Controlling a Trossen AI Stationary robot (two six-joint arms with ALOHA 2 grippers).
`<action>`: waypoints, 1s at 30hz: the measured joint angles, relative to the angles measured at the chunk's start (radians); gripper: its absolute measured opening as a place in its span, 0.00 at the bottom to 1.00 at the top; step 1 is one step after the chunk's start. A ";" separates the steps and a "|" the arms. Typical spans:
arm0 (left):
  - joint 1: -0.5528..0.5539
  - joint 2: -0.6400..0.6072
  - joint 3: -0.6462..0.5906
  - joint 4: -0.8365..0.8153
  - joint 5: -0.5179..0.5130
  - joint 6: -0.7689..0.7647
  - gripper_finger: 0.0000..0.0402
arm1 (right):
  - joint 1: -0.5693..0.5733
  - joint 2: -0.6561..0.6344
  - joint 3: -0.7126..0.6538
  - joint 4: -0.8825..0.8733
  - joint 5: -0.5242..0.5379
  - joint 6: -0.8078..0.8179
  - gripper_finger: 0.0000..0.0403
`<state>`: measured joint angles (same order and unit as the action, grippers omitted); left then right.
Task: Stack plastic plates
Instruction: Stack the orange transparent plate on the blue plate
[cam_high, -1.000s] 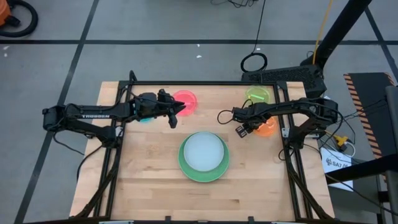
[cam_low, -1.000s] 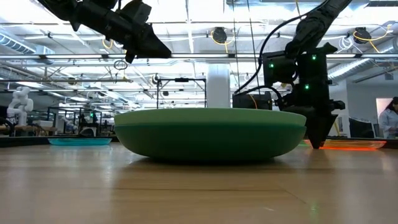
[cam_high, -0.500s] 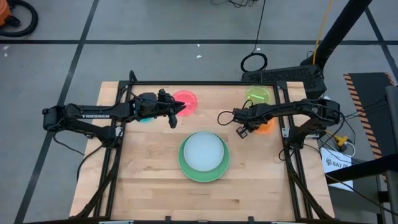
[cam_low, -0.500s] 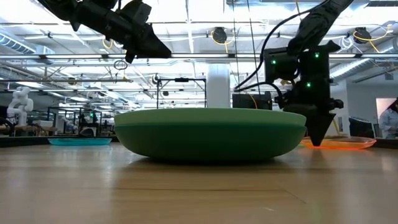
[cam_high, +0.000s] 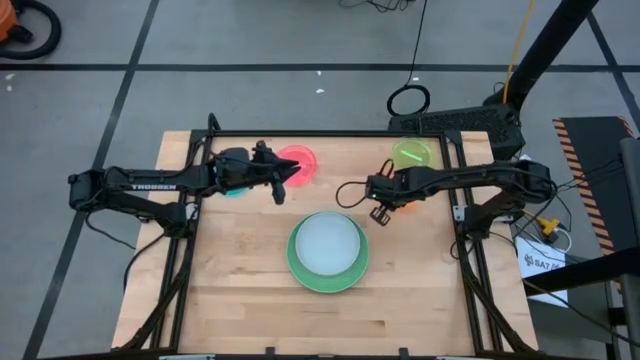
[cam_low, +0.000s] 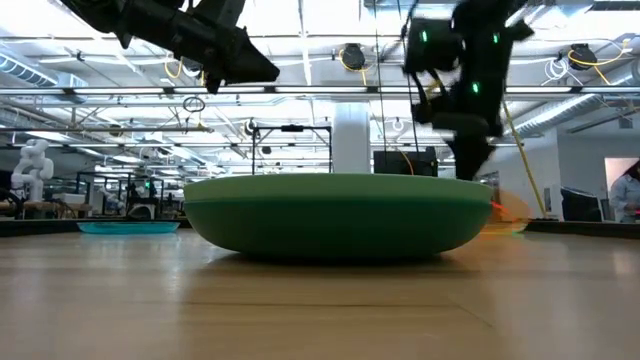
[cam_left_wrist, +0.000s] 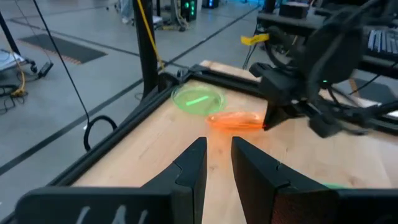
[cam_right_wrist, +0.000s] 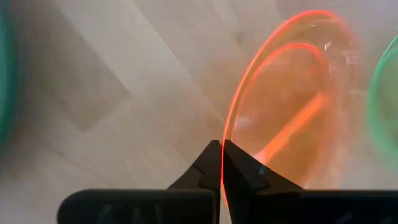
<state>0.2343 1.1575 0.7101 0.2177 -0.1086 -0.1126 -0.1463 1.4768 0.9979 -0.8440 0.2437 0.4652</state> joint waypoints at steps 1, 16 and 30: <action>0.000 -0.001 0.000 0.005 0.000 0.003 0.20 | 0.016 -0.001 0.022 -0.002 0.008 -0.015 0.00; 0.001 -0.072 0.000 -0.002 0.000 0.054 0.20 | 0.290 0.000 0.180 0.168 0.042 -0.428 0.00; -0.006 -0.226 0.000 -0.142 0.000 0.048 0.20 | 0.417 0.107 0.180 0.410 -0.075 -0.733 0.00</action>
<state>0.2278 0.9318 0.7101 0.0753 -0.1081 -0.0650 0.2704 1.5843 1.1774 -0.4344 0.1688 -0.2676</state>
